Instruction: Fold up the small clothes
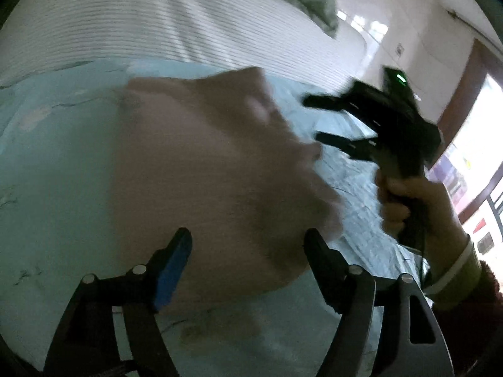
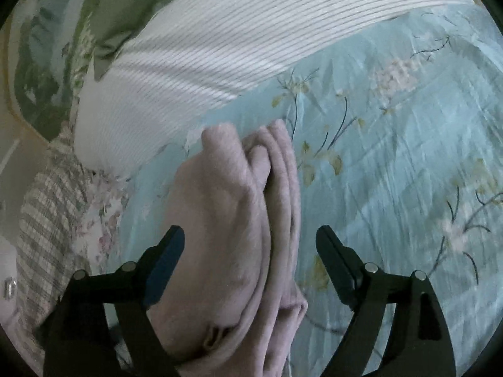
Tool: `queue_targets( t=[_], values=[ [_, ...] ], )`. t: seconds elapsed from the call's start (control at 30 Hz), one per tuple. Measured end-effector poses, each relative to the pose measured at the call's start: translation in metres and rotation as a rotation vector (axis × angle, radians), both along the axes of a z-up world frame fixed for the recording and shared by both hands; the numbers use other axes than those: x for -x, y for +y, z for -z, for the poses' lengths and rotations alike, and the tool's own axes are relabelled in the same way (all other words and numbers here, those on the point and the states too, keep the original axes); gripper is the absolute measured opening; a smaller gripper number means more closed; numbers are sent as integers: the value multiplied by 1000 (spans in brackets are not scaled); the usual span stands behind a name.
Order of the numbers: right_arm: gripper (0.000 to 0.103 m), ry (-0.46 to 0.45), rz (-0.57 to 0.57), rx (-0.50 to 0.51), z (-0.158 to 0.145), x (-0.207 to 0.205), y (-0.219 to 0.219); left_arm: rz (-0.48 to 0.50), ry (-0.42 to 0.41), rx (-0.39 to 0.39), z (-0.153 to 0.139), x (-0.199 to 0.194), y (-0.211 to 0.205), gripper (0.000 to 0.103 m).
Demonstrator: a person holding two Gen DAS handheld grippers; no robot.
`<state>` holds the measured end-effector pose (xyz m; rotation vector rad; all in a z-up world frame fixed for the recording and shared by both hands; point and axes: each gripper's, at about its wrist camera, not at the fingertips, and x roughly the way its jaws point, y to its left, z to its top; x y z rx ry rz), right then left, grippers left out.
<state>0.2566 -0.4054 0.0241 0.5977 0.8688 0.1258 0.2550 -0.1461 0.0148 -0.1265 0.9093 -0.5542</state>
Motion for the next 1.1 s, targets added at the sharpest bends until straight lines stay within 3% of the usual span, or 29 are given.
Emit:
queue_targets(
  t=[0.13, 0.3, 0.43, 0.7, 0.73, 0.77, 0.87, 0.93, 1.1],
  values=[
    [86, 46, -40, -6, 14, 0, 7, -94, 50, 18, 11, -22, 38, 78],
    [86, 70, -76, -17, 27, -6, 15, -160, 159, 105, 33, -62, 71, 78],
    [86, 77, -92, -31, 36, -13, 16, -177, 227, 153, 53, -87, 77, 78],
    [83, 109, -118, -27, 54, -28, 21, -148, 256, 191, 72, -136, 63, 80],
    [63, 116, -131, -33, 55, -31, 24, -142, 253, 187, 73, -141, 59, 73],
    [53, 137, -139, -49, 58, -34, 27, -131, 254, 189, 73, -143, 56, 50],
    [39, 147, -132, -56, 58, -33, 35, -124, 255, 196, 73, -145, 55, 34],
    [34, 116, -131, -89, 49, -26, 41, -111, 218, 203, 60, -135, 60, 31],
    [33, 62, -208, -145, 37, -11, 85, -103, 134, 196, 23, -89, 89, 30]
  ],
)
